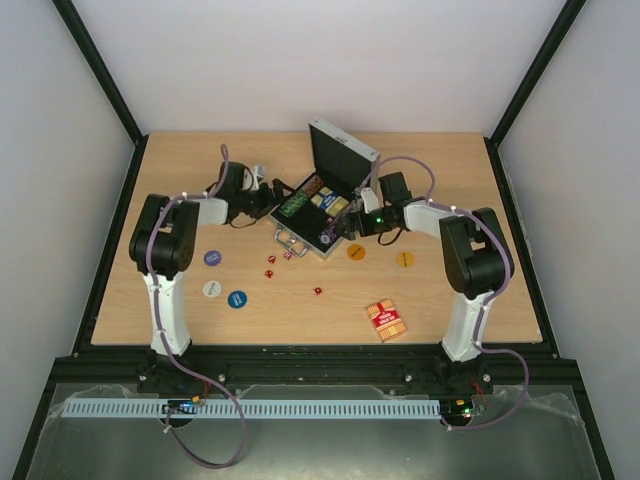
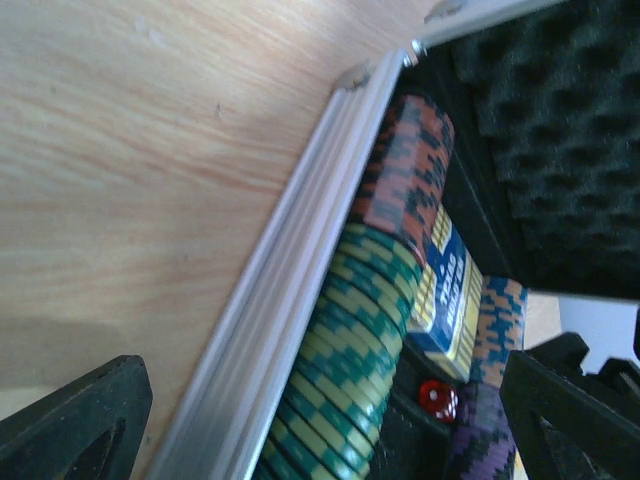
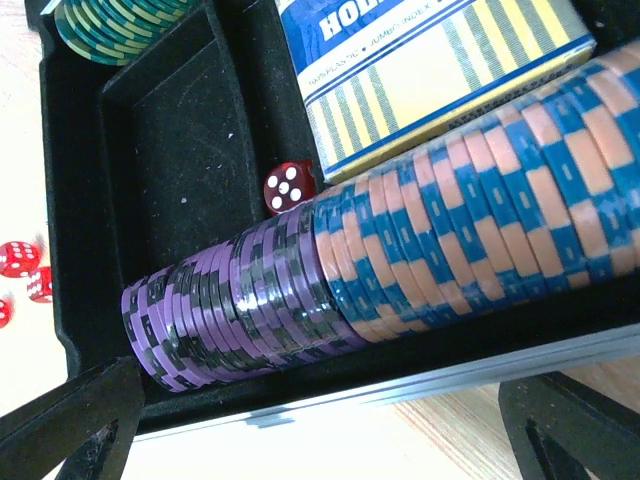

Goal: Pack up texas hold em set

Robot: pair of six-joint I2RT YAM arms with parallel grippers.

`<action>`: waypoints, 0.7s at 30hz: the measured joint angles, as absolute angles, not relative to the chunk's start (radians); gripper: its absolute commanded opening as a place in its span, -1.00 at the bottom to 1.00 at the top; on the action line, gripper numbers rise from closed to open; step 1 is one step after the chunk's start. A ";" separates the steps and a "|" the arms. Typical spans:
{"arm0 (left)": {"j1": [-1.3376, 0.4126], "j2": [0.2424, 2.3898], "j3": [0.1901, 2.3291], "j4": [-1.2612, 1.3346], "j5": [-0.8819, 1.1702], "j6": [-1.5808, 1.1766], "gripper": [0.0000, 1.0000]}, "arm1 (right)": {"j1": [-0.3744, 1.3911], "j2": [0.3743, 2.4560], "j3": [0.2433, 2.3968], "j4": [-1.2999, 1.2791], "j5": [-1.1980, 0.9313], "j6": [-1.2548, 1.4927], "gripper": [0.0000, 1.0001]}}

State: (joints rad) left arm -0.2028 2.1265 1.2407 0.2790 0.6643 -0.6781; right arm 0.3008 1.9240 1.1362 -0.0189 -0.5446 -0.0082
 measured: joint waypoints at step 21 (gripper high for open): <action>-0.237 1.889 0.842 0.484 0.630 -0.775 0.96 | 0.297 1.959 1.172 -0.041 -0.572 -0.058 0.97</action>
State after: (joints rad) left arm -0.2367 1.8893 0.8425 0.4839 0.6304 -0.7753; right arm 0.2966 1.9591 1.1717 -0.0406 -0.5716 -0.0582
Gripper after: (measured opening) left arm 0.984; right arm 0.986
